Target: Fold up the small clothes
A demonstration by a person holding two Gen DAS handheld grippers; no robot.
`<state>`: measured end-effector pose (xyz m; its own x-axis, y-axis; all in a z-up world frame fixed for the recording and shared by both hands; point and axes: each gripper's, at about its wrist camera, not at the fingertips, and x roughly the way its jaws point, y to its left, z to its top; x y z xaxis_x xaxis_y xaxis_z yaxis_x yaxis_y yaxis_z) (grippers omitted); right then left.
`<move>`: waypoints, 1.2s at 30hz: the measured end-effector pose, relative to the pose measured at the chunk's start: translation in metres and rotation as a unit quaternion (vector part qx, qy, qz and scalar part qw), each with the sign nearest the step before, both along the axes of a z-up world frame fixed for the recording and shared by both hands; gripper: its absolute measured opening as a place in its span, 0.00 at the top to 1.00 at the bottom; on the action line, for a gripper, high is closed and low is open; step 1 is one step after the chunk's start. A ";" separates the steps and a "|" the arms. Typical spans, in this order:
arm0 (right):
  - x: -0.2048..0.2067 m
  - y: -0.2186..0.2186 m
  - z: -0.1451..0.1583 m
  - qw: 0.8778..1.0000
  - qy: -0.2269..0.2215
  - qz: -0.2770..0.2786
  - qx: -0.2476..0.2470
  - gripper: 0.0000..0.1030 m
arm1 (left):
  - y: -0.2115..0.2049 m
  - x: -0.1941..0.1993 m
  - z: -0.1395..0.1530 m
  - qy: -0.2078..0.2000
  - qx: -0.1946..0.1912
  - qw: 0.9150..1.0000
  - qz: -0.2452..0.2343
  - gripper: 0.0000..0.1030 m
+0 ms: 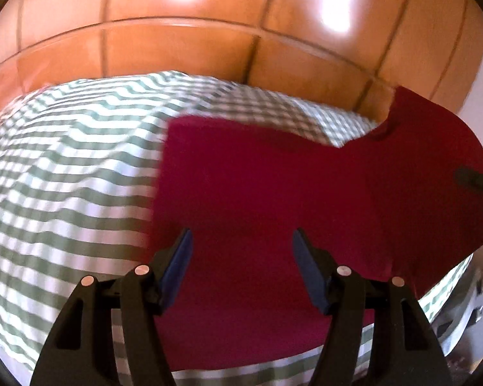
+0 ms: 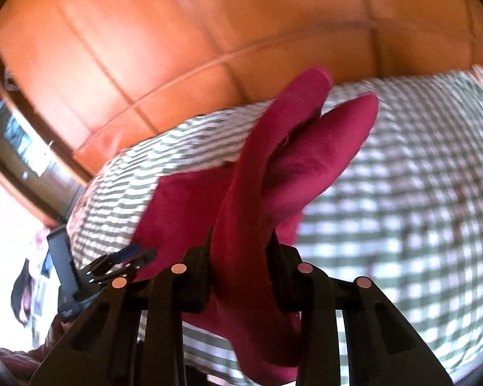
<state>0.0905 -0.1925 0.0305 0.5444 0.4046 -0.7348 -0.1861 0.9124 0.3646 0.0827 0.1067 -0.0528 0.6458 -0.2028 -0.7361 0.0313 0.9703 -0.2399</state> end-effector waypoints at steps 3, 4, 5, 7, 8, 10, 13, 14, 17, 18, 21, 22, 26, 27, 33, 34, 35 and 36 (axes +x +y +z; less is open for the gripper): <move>0.015 0.047 0.009 0.999 -0.002 0.038 -0.009 0.73 | 0.035 -0.007 0.008 -0.005 -0.018 0.999 0.029 0.38; 0.019 0.062 0.010 0.999 -0.002 0.049 -0.013 0.73 | 0.046 -0.010 0.008 -0.004 -0.014 0.999 0.043 0.38; 0.024 0.077 0.009 0.998 -0.001 0.061 -0.017 0.73 | 0.056 -0.012 0.009 -0.005 -0.007 0.998 0.056 0.38; 0.032 0.116 0.001 0.995 0.003 0.094 -0.033 0.73 | 0.073 -0.016 0.007 -0.003 0.003 0.997 0.075 0.38; 0.033 0.128 -0.004 0.994 0.007 0.102 -0.037 0.73 | 0.079 -0.017 0.006 0.001 0.004 0.996 0.084 0.38; 0.038 0.161 -0.020 0.990 0.020 0.132 -0.054 0.73 | 0.095 -0.021 0.003 0.010 -0.011 0.995 0.098 0.38; 0.036 0.189 -0.040 0.984 0.033 0.156 -0.074 0.73 | 0.107 -0.026 0.001 0.016 -0.034 0.994 0.106 0.38; 0.035 0.195 -0.045 0.983 0.034 0.162 -0.081 0.73 | 0.109 -0.026 0.001 0.018 -0.049 0.993 0.105 0.38; 0.029 0.203 -0.052 0.979 0.032 0.183 -0.082 0.68 | 0.114 -0.023 0.001 0.024 -0.106 0.990 0.090 0.37; 0.025 0.202 -0.050 0.978 0.025 0.195 -0.065 0.66 | 0.115 -0.021 0.001 0.026 -0.126 0.988 0.085 0.37; 0.015 0.187 -0.036 0.972 0.016 0.233 0.022 0.41 | 0.109 -0.016 0.004 0.033 -0.184 0.980 0.068 0.33; 0.011 0.178 -0.028 0.973 0.007 0.228 0.040 0.31 | 0.109 -0.013 0.005 0.033 -0.204 0.976 0.062 0.30; -0.010 0.130 -0.015 0.980 -0.023 0.194 0.037 0.31 | 0.102 0.005 0.001 0.054 -0.243 0.968 0.043 0.28; -0.016 0.112 -0.016 0.983 -0.025 0.180 0.025 0.31 | 0.100 0.010 0.000 0.059 -0.246 0.967 0.041 0.28; -0.039 0.045 -0.034 0.994 -0.012 0.110 -0.019 0.31 | 0.075 0.042 -0.016 0.116 -0.263 0.958 0.012 0.29; -0.040 0.044 -0.037 0.994 -0.011 0.105 -0.019 0.31 | 0.071 0.048 -0.019 0.124 -0.262 0.957 0.008 0.30; -0.041 0.043 -0.039 0.994 -0.012 0.104 -0.018 0.31 | 0.067 0.054 -0.020 0.131 -0.255 0.958 0.004 0.31; -0.041 0.046 -0.038 0.994 -0.014 0.107 -0.019 0.31 | 0.065 0.057 -0.021 0.134 -0.247 0.960 0.008 0.40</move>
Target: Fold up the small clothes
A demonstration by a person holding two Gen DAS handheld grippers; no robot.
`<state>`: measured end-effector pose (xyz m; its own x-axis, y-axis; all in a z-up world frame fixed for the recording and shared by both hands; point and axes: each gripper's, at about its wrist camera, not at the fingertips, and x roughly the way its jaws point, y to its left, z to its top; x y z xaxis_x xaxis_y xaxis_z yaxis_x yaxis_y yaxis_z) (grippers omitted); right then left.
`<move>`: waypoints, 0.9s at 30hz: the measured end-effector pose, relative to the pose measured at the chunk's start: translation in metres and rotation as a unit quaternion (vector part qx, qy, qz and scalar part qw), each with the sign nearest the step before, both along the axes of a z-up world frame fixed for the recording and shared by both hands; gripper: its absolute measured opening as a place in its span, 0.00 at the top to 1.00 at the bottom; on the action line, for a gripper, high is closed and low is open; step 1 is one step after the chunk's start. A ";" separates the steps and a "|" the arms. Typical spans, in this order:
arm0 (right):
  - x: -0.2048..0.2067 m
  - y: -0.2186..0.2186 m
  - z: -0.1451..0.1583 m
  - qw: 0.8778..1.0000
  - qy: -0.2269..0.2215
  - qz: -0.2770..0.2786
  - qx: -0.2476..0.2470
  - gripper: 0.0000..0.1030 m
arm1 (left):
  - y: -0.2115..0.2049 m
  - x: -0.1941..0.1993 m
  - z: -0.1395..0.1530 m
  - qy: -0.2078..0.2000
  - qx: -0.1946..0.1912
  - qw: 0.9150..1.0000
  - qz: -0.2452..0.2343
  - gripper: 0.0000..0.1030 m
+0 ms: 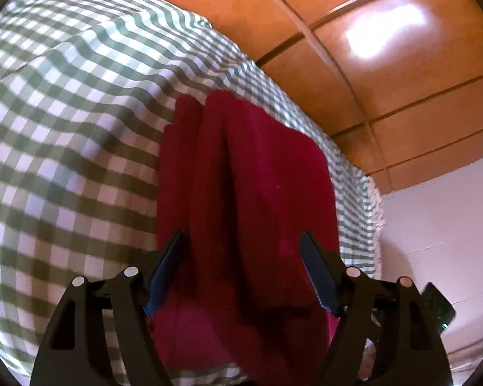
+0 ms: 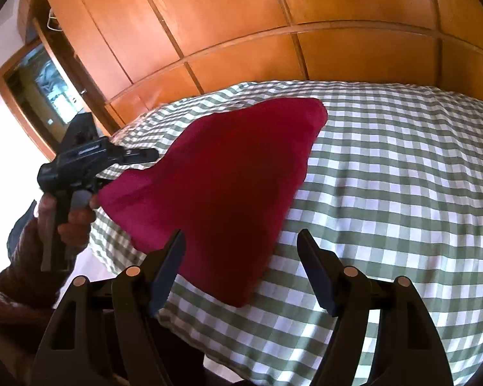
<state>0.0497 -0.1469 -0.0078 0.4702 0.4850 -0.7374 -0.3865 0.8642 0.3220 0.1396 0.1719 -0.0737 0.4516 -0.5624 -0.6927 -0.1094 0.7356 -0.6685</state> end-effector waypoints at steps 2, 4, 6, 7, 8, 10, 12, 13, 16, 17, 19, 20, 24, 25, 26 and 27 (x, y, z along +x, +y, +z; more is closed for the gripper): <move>0.001 0.010 -0.003 1.000 -0.006 0.014 -0.006 0.34 | -0.007 0.006 0.000 0.002 0.010 1.000 -0.014 0.58; 0.005 0.030 -0.006 0.999 -0.014 0.040 -0.015 0.36 | -0.017 0.007 0.005 -0.011 0.037 0.999 -0.025 0.78; 0.009 0.047 -0.010 0.998 -0.019 0.053 -0.026 0.36 | -0.022 0.001 0.013 -0.035 0.068 0.997 -0.026 0.82; 0.010 0.053 -0.015 0.998 -0.019 0.059 -0.031 0.36 | -0.021 -0.006 0.017 -0.046 0.086 0.995 -0.019 0.82; 0.009 0.059 -0.017 0.997 -0.021 0.064 -0.038 0.36 | -0.018 -0.013 0.020 -0.054 0.101 0.993 -0.013 0.82; 0.001 0.070 -0.023 0.995 -0.020 0.089 -0.041 0.38 | -0.010 -0.027 0.018 -0.057 0.122 0.991 0.001 0.82; -0.007 0.080 -0.034 0.994 -0.012 0.101 -0.050 0.38 | -0.002 -0.033 0.003 -0.040 0.143 0.989 0.013 0.82; -0.009 0.085 -0.042 0.993 -0.010 0.103 -0.058 0.38 | -0.002 -0.035 -0.005 -0.036 0.157 0.987 0.014 0.80; -0.015 0.102 -0.061 0.990 -0.028 0.102 -0.094 0.38 | -0.012 -0.037 -0.006 -0.038 0.213 0.976 0.037 0.69; -0.017 0.107 -0.063 0.987 -0.039 0.103 -0.113 0.38 | -0.015 -0.037 -0.001 -0.040 0.224 0.973 0.043 0.63; -0.017 0.107 -0.060 0.986 -0.040 0.110 -0.120 0.38 | -0.018 -0.038 0.010 -0.054 0.250 0.965 0.058 0.58; -0.015 0.104 -0.056 0.986 -0.032 0.118 -0.114 0.38 | -0.019 -0.043 0.018 -0.066 0.263 0.961 0.059 0.58; -0.004 0.078 -0.030 0.991 -0.007 0.120 -0.057 0.38 | -0.033 -0.049 0.035 -0.101 0.333 0.936 0.060 0.60; 0.001 0.068 -0.020 0.993 -0.011 0.106 -0.043 0.38 | -0.034 -0.049 0.036 -0.103 0.342 0.932 0.060 0.59; 0.008 0.059 -0.012 0.995 -0.015 0.089 -0.031 0.38 | -0.035 -0.049 0.036 -0.104 0.349 0.930 0.061 0.59; 0.018 0.051 -0.004 0.997 -0.019 0.071 -0.024 0.38 | -0.036 -0.048 0.036 -0.105 0.352 0.928 0.060 0.59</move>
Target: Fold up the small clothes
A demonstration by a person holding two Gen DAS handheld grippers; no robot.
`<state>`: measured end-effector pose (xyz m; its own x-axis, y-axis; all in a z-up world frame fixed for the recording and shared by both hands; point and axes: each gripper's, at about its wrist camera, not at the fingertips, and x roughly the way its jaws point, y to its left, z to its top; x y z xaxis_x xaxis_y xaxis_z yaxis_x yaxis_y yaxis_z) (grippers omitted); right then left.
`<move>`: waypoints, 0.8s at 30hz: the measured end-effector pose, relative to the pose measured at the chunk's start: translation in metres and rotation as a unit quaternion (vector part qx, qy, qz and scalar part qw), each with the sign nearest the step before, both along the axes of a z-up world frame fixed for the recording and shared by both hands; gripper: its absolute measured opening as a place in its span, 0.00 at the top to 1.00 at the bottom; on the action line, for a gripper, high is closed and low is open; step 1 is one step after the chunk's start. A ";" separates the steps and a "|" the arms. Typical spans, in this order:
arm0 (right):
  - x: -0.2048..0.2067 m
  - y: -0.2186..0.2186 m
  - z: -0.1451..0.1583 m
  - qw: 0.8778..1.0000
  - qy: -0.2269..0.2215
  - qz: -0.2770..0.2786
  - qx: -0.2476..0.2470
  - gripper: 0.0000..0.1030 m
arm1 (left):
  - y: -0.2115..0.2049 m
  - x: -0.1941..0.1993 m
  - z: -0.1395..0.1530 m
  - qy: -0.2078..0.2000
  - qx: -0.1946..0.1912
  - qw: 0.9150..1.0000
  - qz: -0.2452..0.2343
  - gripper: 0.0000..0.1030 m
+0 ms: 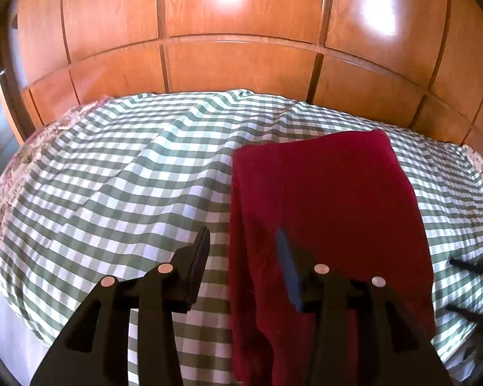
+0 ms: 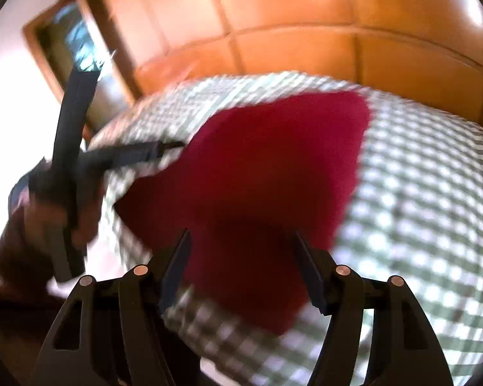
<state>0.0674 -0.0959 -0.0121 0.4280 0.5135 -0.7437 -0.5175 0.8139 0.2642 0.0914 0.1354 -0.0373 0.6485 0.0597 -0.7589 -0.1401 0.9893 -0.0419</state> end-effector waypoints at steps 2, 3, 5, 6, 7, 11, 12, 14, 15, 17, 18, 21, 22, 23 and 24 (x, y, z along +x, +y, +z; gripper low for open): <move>0.017 -0.007 0.008 1.000 -0.012 -0.028 -0.001 0.38 | -0.001 0.001 0.000 -0.002 0.001 1.000 -0.002 0.56; 0.030 -0.010 0.011 0.999 -0.015 -0.045 -0.002 0.38 | -0.003 0.001 0.000 -0.004 0.002 1.000 -0.001 0.53; 0.051 -0.009 0.014 0.998 -0.016 -0.065 -0.002 0.38 | -0.006 0.001 -0.001 -0.005 0.008 1.000 -0.003 0.53; 0.064 -0.005 0.015 0.997 -0.017 -0.073 -0.002 0.38 | -0.006 0.001 -0.002 -0.005 0.011 1.000 -0.005 0.52; 0.078 0.000 0.015 0.997 -0.015 -0.076 -0.003 0.38 | -0.007 0.003 -0.005 -0.003 0.012 1.000 -0.004 0.52; 0.108 0.026 0.010 0.996 -0.016 -0.083 -0.035 0.38 | -0.007 0.004 -0.014 0.006 0.006 1.000 -0.007 0.51; 0.115 0.032 0.005 0.996 -0.015 -0.083 -0.042 0.38 | -0.007 0.004 -0.016 0.008 0.005 1.000 -0.007 0.51; 0.129 0.042 -0.006 0.995 -0.012 -0.083 -0.058 0.38 | -0.006 0.004 -0.020 0.013 0.004 1.000 -0.006 0.50; 0.135 0.048 -0.014 0.994 -0.007 -0.080 -0.070 0.38 | -0.006 0.003 -0.022 0.013 0.003 1.000 -0.006 0.50; 0.144 0.059 -0.037 0.993 0.011 -0.076 -0.094 0.38 | -0.006 0.003 -0.025 0.012 0.008 1.000 -0.005 0.49; 0.145 0.063 -0.045 0.991 0.013 -0.076 -0.106 0.38 | -0.005 0.003 -0.026 0.013 0.008 1.000 -0.006 0.49; 0.141 0.065 -0.056 0.991 0.009 -0.080 -0.109 0.34 | -0.005 0.001 -0.028 0.011 0.005 1.000 -0.006 0.46; 0.142 0.063 -0.056 0.991 0.011 -0.081 -0.104 0.34 | -0.005 0.001 -0.028 0.012 0.004 1.000 -0.006 0.45; 0.143 0.062 -0.056 0.991 0.013 -0.083 -0.100 0.31 | -0.004 0.000 -0.029 0.011 0.001 1.000 -0.005 0.45; 0.144 0.059 -0.057 0.992 0.015 -0.085 -0.094 0.29 | -0.004 0.000 -0.029 0.011 -0.002 1.000 -0.005 0.45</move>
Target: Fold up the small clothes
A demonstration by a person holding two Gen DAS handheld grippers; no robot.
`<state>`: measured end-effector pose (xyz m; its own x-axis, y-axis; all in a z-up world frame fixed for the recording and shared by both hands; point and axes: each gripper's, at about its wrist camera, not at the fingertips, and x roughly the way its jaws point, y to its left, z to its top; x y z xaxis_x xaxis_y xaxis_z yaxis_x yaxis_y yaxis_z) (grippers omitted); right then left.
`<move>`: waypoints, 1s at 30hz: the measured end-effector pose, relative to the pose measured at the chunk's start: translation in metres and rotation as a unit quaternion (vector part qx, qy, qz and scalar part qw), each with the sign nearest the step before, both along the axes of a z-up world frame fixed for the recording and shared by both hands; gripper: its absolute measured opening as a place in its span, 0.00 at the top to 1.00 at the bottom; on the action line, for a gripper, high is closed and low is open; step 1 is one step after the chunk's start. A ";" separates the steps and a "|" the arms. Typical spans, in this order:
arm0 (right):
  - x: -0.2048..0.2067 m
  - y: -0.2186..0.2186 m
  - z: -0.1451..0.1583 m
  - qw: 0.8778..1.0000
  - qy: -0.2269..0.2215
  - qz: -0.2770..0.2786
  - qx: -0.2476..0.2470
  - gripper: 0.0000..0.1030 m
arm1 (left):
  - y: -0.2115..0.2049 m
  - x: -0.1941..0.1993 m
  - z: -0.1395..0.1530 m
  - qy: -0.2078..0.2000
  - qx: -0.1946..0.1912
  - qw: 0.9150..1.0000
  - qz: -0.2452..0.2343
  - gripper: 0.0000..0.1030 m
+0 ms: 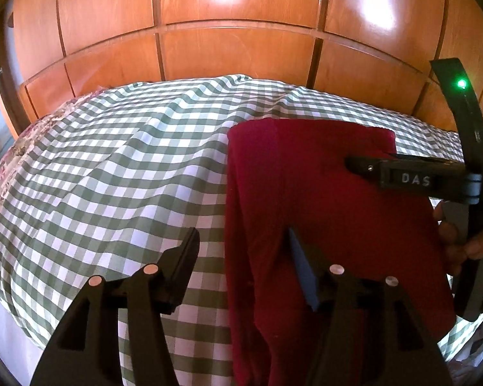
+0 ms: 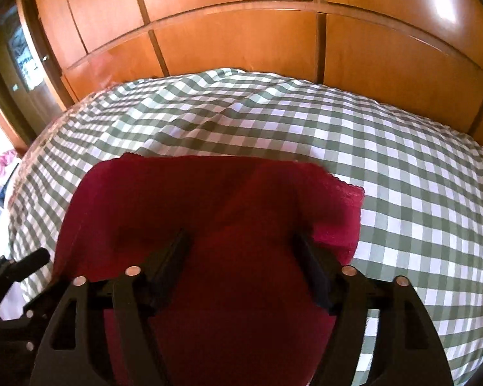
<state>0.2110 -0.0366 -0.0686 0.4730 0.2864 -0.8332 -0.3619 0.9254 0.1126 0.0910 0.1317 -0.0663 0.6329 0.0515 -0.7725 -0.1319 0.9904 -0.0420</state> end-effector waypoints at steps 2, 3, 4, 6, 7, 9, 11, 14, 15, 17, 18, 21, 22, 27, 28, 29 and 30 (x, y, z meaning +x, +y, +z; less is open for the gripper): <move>-0.001 -0.003 0.002 1.000 0.000 0.000 0.011 0.26 | 0.001 -0.002 0.000 -0.002 -0.002 1.000 0.003 0.43; -0.002 -0.005 0.004 1.000 -0.003 0.000 0.020 0.24 | 0.001 -0.003 -0.001 -0.003 -0.002 1.000 0.003 0.42; -0.003 -0.007 0.007 1.000 -0.006 -0.001 0.028 0.21 | 0.002 -0.004 -0.001 -0.003 -0.002 1.000 0.002 0.40; -0.006 -0.012 0.013 0.999 -0.012 -0.009 0.040 0.18 | 0.004 -0.007 -0.002 -0.005 -0.003 1.000 0.004 0.36; -0.007 -0.016 0.016 0.999 -0.013 -0.016 0.045 0.16 | 0.005 -0.007 -0.002 -0.005 -0.005 1.000 0.005 0.35; -0.012 -0.027 0.020 0.997 -0.009 -0.028 0.065 0.16 | 0.009 -0.009 -0.004 -0.008 -0.016 1.000 0.006 0.33; -0.017 -0.039 0.021 0.996 -0.002 -0.035 0.083 0.13 | 0.012 -0.010 -0.007 -0.010 -0.023 1.000 0.007 0.31; -0.029 -0.061 0.013 0.990 0.035 -0.039 0.128 0.13 | 0.018 -0.011 -0.012 -0.013 -0.045 0.999 -0.001 0.31; -0.034 -0.069 0.008 0.987 0.049 -0.042 0.147 0.13 | 0.020 -0.011 -0.014 -0.012 -0.053 0.998 -0.009 0.31; -0.043 -0.080 -0.001 0.980 0.072 -0.045 0.179 0.13 | 0.027 -0.010 -0.018 -0.012 -0.078 0.997 -0.020 0.31; -0.048 -0.086 -0.007 0.974 0.088 -0.042 0.202 0.13 | 0.030 -0.010 -0.020 -0.012 -0.088 0.996 -0.022 0.30; -0.062 -0.084 -0.020 0.962 0.118 -0.020 0.247 0.13 | 0.037 -0.009 -0.027 -0.012 -0.113 0.993 -0.031 0.30; -0.065 -0.081 -0.022 0.959 0.124 -0.010 0.255 0.16 | 0.037 -0.008 -0.029 -0.011 -0.115 0.993 -0.032 0.30; -0.065 -0.063 -0.030 0.959 0.128 0.012 0.253 0.18 | 0.045 -0.007 -0.038 -0.012 -0.155 0.987 -0.033 0.32; -0.064 -0.061 -0.031 0.959 0.129 0.014 0.252 0.18 | 0.046 -0.008 -0.040 -0.012 -0.165 0.986 -0.032 0.37; -0.062 -0.058 -0.031 0.960 0.131 0.017 0.247 0.19 | 0.046 -0.008 -0.041 -0.015 -0.179 0.983 -0.036 0.41; -0.061 -0.055 -0.029 0.961 0.130 0.019 0.242 0.20 | 0.046 -0.010 -0.041 -0.018 -0.185 0.982 -0.041 0.51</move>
<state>0.1495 -0.0917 -0.0977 0.2488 0.6830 -0.6867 -0.2967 0.7287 0.6172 0.0815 0.1776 -0.1073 0.6503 -0.2805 -0.7060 -0.0436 0.9140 -0.4033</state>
